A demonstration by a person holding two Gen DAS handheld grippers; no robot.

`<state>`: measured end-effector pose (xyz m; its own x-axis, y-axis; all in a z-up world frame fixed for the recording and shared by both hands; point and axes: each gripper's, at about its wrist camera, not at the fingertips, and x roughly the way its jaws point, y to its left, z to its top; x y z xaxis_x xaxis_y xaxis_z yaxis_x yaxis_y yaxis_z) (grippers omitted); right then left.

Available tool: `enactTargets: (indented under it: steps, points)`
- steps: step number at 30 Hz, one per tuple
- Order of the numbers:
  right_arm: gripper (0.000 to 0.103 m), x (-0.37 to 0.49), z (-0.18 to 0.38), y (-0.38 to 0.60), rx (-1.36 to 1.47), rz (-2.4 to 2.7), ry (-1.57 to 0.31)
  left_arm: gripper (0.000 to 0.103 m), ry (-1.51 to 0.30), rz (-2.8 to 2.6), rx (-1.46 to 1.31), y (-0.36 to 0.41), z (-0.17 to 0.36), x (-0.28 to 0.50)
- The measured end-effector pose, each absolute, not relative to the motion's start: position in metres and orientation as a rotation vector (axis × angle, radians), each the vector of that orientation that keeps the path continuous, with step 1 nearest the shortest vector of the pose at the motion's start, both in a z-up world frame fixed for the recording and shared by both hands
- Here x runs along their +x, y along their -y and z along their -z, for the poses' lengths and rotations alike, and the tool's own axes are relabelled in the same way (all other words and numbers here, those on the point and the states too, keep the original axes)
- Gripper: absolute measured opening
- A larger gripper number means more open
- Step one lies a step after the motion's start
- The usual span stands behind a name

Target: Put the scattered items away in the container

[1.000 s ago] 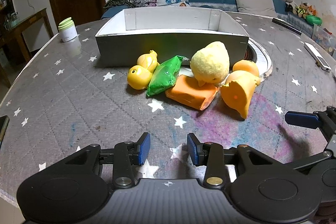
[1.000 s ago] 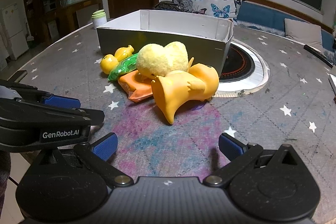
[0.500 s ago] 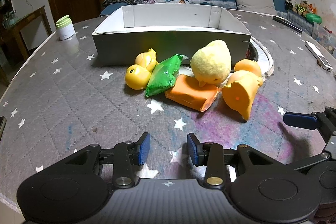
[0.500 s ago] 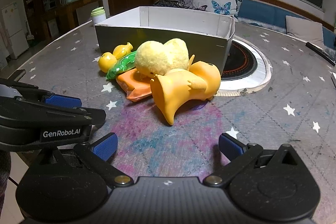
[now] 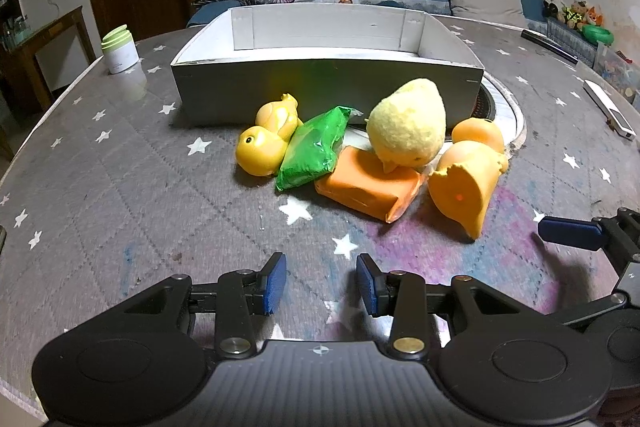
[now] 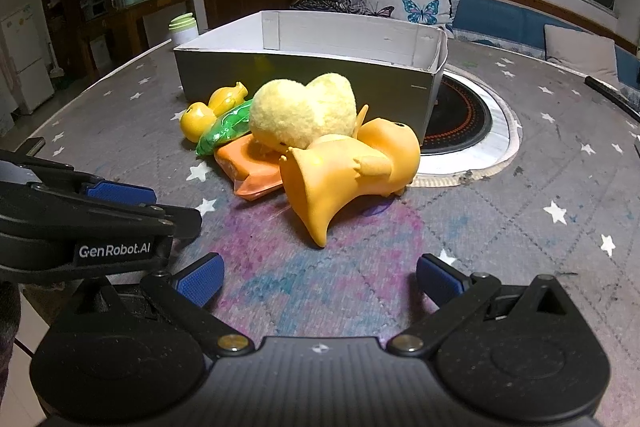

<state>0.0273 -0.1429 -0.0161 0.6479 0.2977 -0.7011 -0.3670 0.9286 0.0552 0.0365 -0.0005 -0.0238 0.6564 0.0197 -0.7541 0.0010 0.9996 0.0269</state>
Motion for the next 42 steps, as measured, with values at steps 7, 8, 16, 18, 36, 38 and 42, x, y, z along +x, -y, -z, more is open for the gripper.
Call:
enactTargets:
  steps: [7,8,16,18,36,38,42]
  points:
    - [0.103,0.032,0.017,0.142,-0.101,-0.38,-0.783,0.041,-0.857,0.002,0.021,0.0,0.023,0.042]
    - [0.103,0.032,0.016,0.143,-0.097,-0.379,-0.783,0.041,-0.856,0.004,0.022,0.0,0.022,0.043]
    - [0.102,0.044,0.01,0.152,-0.051,-0.368,-0.771,0.041,-0.848,0.022,0.014,-0.002,0.015,0.054]
    - [0.102,0.047,0.007,0.155,-0.039,-0.366,-0.763,0.041,-0.845,0.034,0.003,-0.003,0.012,0.057]
    - [0.093,0.076,-0.021,0.164,0.031,-0.412,-0.69,0.041,-0.771,0.203,-0.07,-0.004,-0.028,0.084]
    - [0.093,0.078,-0.021,0.164,0.026,-0.421,-0.689,0.041,-0.78,0.23,-0.079,-0.004,-0.028,0.089]
    - [0.093,0.08,-0.019,0.163,0.012,-0.437,-0.692,0.041,-0.805,0.269,-0.089,-0.001,-0.023,0.099]
